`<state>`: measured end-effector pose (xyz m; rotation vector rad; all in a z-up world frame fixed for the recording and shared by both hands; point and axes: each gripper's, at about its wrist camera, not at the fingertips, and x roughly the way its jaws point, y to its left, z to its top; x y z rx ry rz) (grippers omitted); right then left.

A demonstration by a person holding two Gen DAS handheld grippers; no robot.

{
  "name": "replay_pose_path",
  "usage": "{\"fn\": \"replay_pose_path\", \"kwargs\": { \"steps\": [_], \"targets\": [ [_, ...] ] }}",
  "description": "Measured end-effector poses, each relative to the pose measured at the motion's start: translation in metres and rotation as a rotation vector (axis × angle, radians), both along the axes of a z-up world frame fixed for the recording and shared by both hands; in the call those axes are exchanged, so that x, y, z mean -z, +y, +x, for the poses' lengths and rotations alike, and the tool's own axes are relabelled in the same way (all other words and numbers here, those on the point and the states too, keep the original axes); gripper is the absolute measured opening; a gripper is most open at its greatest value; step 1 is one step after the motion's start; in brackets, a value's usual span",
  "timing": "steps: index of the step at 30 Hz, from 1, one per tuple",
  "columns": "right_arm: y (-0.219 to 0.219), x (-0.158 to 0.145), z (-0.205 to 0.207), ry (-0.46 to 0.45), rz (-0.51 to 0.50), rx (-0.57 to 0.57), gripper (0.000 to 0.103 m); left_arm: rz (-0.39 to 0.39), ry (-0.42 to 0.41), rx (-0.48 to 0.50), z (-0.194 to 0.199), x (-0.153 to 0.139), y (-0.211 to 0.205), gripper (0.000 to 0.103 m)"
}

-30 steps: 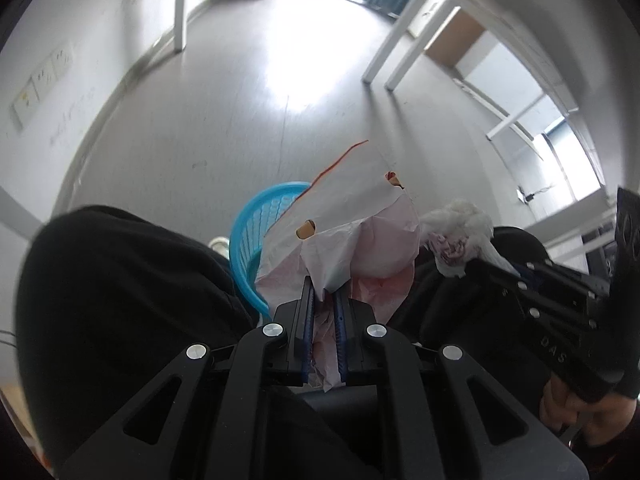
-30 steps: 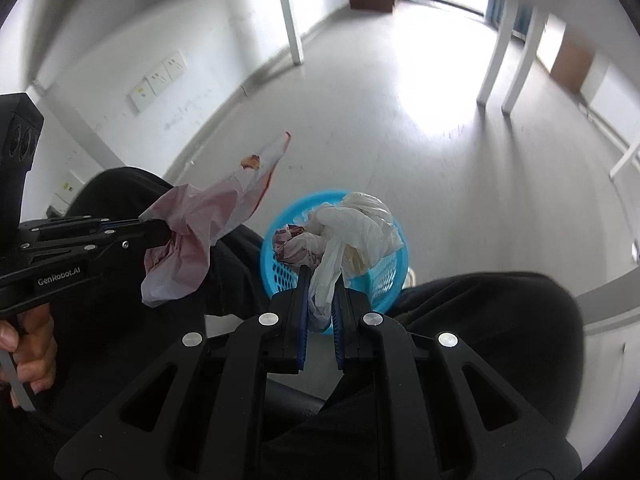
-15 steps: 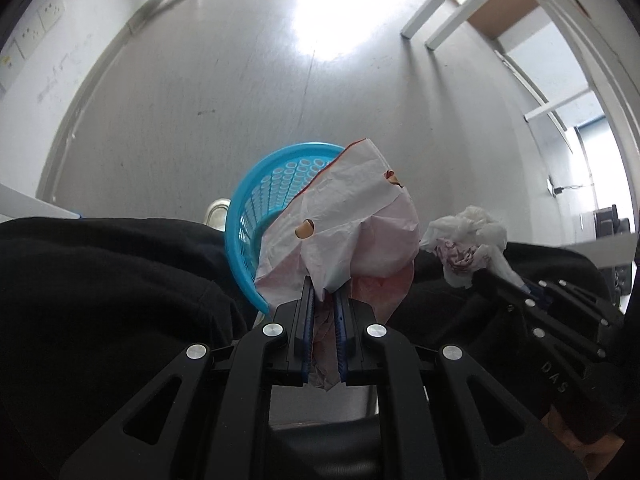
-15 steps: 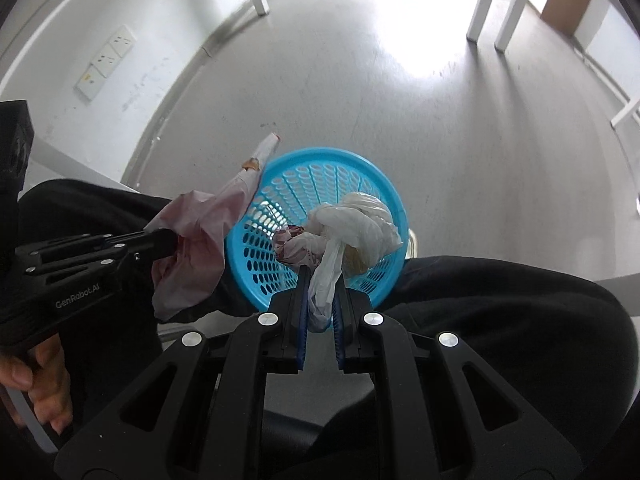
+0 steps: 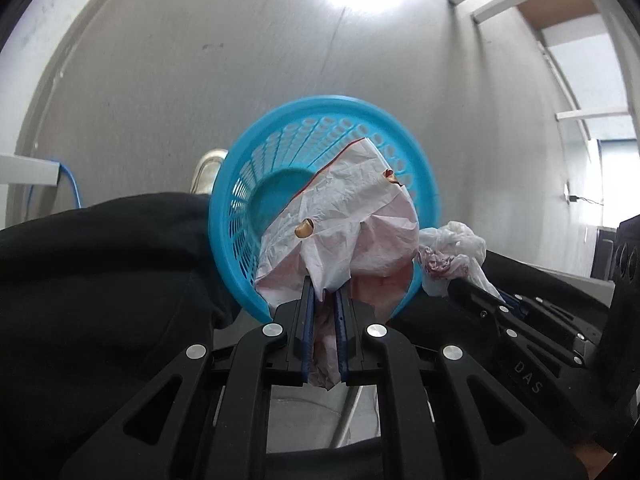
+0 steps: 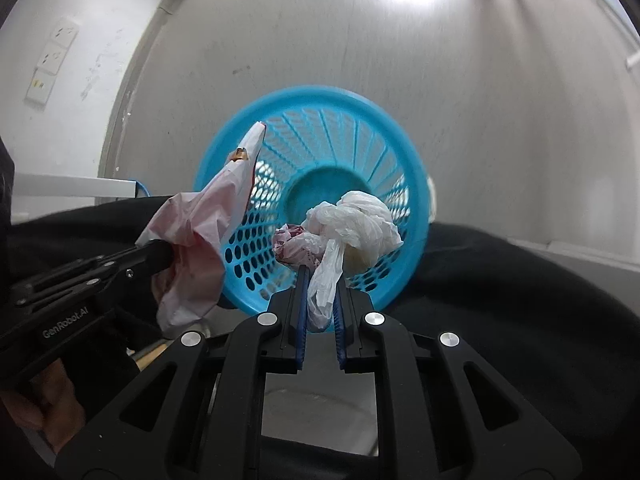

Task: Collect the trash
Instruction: 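Open the right tool over the basket while the left tool releases its bag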

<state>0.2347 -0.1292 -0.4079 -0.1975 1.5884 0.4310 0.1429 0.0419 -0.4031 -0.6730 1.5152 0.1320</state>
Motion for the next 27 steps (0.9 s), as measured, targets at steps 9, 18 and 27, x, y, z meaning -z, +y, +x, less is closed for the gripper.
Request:
{"fn": "replay_pose_path", "kwargs": {
  "steps": [9,18,27],
  "targets": [
    [-0.005,0.015,0.012,0.007,-0.027,0.063,0.022,-0.028,0.017,-0.03,0.012,0.012,0.004,0.028],
    [-0.004,0.007,0.008,-0.03,-0.013,0.061,0.035,-0.019,-0.045,-0.064,0.004,-0.013,0.01,0.033],
    [0.001,-0.039,-0.02,-0.165,0.019,-0.014,0.035,0.087,-0.137,-0.012,-0.004,-0.045,-0.004,0.034]
  ]
}}
